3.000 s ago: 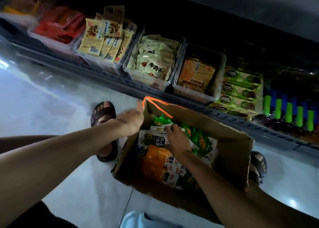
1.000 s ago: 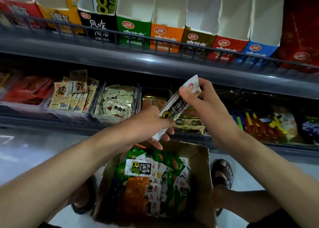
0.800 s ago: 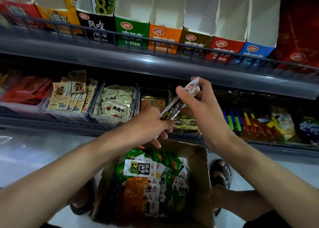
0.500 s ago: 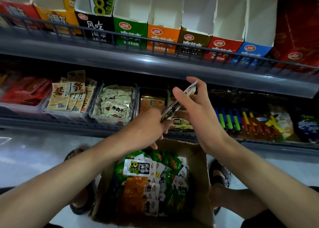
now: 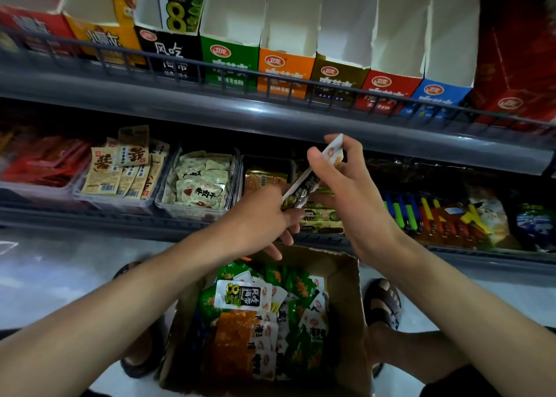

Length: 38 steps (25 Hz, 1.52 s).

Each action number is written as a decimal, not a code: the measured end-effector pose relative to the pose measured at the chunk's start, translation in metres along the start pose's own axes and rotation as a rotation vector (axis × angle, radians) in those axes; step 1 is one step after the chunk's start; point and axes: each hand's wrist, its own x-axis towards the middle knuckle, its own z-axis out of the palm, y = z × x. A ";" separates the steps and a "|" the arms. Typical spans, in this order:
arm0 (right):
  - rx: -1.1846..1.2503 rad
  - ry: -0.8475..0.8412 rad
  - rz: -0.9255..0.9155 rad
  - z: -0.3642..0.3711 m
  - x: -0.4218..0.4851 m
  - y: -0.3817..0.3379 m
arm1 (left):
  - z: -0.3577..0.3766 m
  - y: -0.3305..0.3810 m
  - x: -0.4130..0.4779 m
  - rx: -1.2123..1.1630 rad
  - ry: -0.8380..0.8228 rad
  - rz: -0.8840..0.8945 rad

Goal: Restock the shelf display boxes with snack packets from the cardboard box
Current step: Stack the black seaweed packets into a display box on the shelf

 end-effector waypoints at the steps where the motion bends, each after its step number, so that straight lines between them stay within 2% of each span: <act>1: 0.000 -0.024 -0.006 -0.003 0.001 -0.003 | -0.005 0.001 -0.001 -0.059 -0.019 -0.019; 4: 0.050 -0.042 -0.059 -0.016 0.009 -0.010 | -0.026 0.009 -0.008 -0.235 -0.146 -0.026; 7: 0.158 -0.074 -0.017 -0.023 0.014 -0.014 | -0.045 0.021 -0.015 -0.283 -0.286 -0.023; 10: 0.169 -0.124 0.030 -0.019 0.013 -0.022 | -0.057 0.030 -0.020 -0.272 -0.335 -0.019; 13: 0.126 -0.138 -0.052 -0.008 0.018 -0.049 | -0.074 0.041 -0.027 -0.312 -0.322 0.017; 16: 0.079 -0.109 -0.235 0.012 0.037 -0.089 | -0.096 0.053 -0.030 -0.369 -0.115 0.131; 20: 0.034 -0.012 -0.470 0.041 0.083 -0.155 | -0.131 0.061 -0.030 -0.570 0.374 0.363; 21: 0.035 0.020 -0.521 0.048 0.098 -0.169 | -0.140 0.059 -0.029 -0.509 0.510 0.386; 22: 0.028 0.051 -0.571 0.054 0.113 -0.181 | -0.149 0.056 -0.027 -0.331 0.668 0.382; 23: 0.006 0.073 -0.622 0.060 0.127 -0.191 | -0.155 0.052 -0.025 -0.049 0.804 0.353; 25: -0.085 0.086 -0.703 0.074 0.152 -0.200 | -0.160 0.047 -0.023 0.520 0.925 0.245; 26: -0.146 0.082 -0.718 0.081 0.163 -0.199 | -0.161 0.047 -0.022 0.662 0.923 0.200; 29: -0.305 0.066 -0.703 0.096 0.184 -0.189 | -0.162 0.048 -0.018 0.764 0.876 0.129; 33: -0.470 0.029 -0.652 0.106 0.193 -0.178 | -0.166 0.049 -0.013 0.782 0.890 0.128; 38: -0.875 0.134 -0.665 0.127 0.195 -0.163 | -0.164 0.047 -0.010 0.794 0.900 0.146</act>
